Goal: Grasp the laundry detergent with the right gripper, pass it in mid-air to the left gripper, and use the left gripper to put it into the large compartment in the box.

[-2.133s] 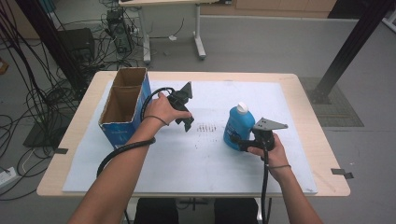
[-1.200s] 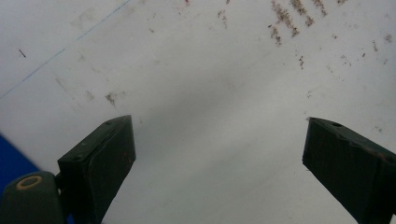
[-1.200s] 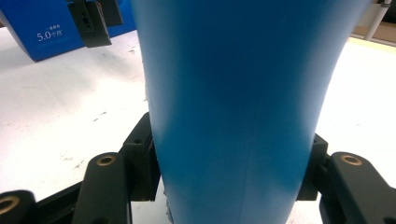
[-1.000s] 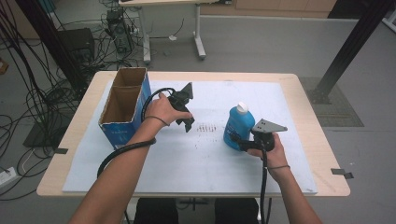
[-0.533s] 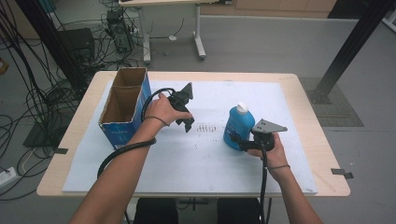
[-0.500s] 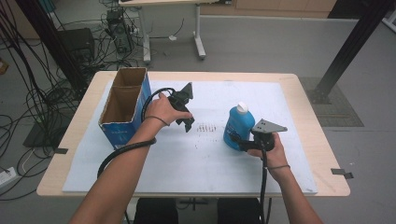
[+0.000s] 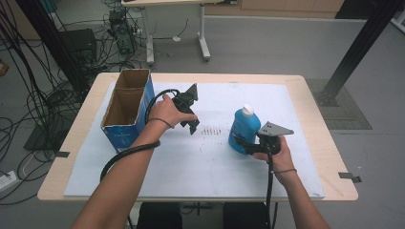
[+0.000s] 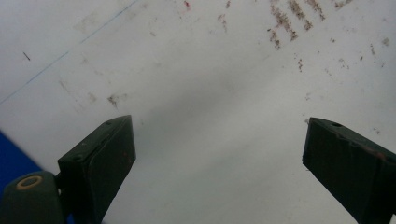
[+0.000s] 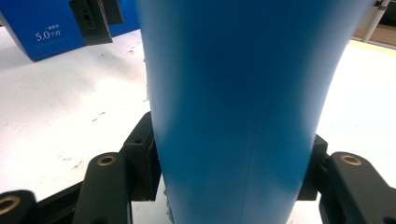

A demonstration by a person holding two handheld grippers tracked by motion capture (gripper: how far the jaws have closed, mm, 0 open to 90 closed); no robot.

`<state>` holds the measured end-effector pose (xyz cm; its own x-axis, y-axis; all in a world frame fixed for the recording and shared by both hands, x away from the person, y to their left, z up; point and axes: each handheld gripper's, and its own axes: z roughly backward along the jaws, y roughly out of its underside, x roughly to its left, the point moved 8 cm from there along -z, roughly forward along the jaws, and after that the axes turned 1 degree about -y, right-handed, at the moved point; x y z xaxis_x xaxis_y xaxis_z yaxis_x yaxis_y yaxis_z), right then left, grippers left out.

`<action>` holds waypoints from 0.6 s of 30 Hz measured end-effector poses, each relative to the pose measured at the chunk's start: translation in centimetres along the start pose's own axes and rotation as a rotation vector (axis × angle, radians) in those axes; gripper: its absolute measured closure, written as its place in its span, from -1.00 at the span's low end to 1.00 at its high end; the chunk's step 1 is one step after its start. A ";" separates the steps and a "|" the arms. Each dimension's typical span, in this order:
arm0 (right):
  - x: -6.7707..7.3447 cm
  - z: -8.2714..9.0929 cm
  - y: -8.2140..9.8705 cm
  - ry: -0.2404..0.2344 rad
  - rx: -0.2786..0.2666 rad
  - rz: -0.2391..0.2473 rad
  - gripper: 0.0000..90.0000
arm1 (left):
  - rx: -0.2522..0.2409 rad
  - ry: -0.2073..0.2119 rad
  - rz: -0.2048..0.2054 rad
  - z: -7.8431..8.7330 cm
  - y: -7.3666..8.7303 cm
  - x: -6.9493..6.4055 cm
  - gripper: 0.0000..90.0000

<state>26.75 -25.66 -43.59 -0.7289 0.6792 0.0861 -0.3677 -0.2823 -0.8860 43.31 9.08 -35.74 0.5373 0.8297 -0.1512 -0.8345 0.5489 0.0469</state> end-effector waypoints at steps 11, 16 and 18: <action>0.1 0.0 0.0 0.006 0.000 0.010 -0.09 | 0.001 0.001 0.000 0.0 0.1 0.1 -0.78; 0.1 0.0 0.0 0.006 0.000 0.011 -0.09 | 0.002 0.001 0.004 0.0 0.2 0.2 -0.78; 0.2 0.0 0.0 0.008 -0.002 0.012 -0.09 | 0.001 -0.002 0.005 0.1 0.2 0.2 -0.78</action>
<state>26.64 -25.56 -43.60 -0.7288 0.6809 0.0724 -0.3582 -0.2890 -0.8878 43.30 9.36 -35.70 0.5333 0.8327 -0.1489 -0.8372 0.5448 0.0483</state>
